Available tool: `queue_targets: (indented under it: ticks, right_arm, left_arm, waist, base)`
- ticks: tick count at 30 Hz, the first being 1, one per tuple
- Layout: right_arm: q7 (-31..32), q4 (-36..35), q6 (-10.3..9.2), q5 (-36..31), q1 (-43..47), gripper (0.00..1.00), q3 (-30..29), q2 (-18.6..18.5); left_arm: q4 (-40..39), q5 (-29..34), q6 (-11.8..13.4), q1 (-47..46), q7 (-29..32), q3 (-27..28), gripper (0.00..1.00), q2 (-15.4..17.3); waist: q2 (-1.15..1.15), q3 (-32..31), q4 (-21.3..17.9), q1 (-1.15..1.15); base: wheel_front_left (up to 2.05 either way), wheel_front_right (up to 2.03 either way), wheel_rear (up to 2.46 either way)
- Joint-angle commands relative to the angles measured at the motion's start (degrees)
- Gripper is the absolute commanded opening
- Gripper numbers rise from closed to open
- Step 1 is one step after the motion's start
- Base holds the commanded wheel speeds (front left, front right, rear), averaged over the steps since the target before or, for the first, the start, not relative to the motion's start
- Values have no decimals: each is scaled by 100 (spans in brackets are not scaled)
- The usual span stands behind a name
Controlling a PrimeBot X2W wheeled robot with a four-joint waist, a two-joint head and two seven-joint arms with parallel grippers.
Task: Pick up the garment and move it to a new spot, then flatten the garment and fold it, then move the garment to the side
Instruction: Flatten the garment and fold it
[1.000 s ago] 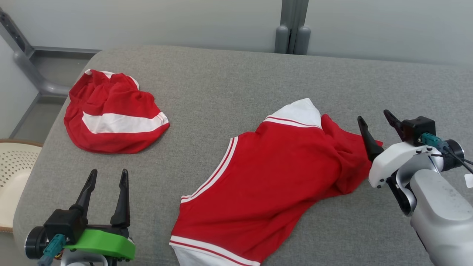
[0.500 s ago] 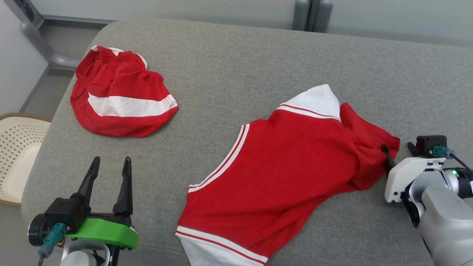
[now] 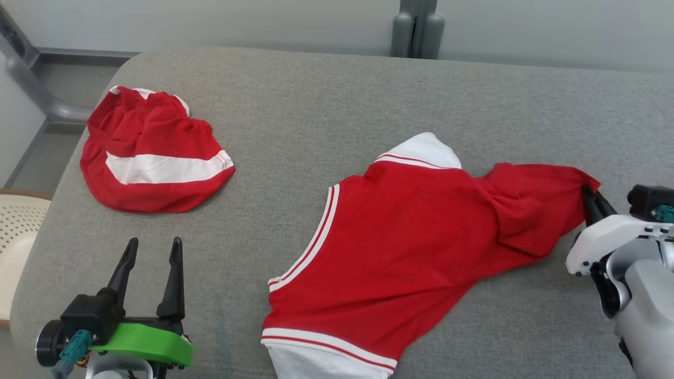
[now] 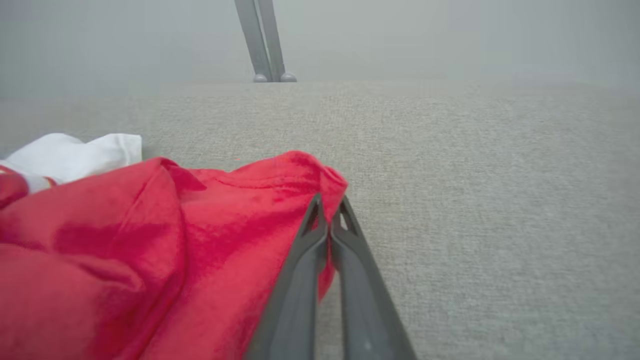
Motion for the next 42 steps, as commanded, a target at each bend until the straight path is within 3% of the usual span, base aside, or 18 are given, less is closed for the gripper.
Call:
queue_targets:
  ticks: [1,8,12,14,22,31,42]
  right_arm:
    - [-15,-192,-10,40,219,0,-100,-79]
    - [-16,-1018,-10,156,1296,0,-805,-231]
    - [-17,-1207,-10,180,1778,0,-1151,-73]
    - [-18,-1412,-10,124,1884,100,-1302,-10]
    - [-17,-3069,-9,-473,2244,100,-1545,521]
    - [-17,-4721,-10,-837,2788,100,-994,1009]
    - [-17,-5110,-9,-1070,3004,100,-493,1230]
  left_arm:
    - [-14,67,-20,67,-4,37,100,1]
    - [-55,87,-20,159,-4,54,100,-49]
    - [-53,84,-20,204,-4,59,100,-69]
    - [-51,84,-20,214,-4,68,100,-69]
    - [-38,106,-20,279,-4,98,100,7]
    - [-57,112,-20,211,-4,74,100,82]
    - [66,118,-20,-359,-4,-413,100,328]
  waist:
    - [0,-175,-239,0]
    - [0,-283,-520,0]
    - [0,-327,-607,0]
    - [0,-345,-645,0]
    - [0,-475,-732,0]
    - [0,-424,-740,0]
    - [0,-262,-867,0]
  base:
    - [0,0,0]
    - [0,0,0]
    - [0,0,0]
    - [0,0,0]
    - [0,0,0]
    - [0,0,0]
    - [0,0,0]
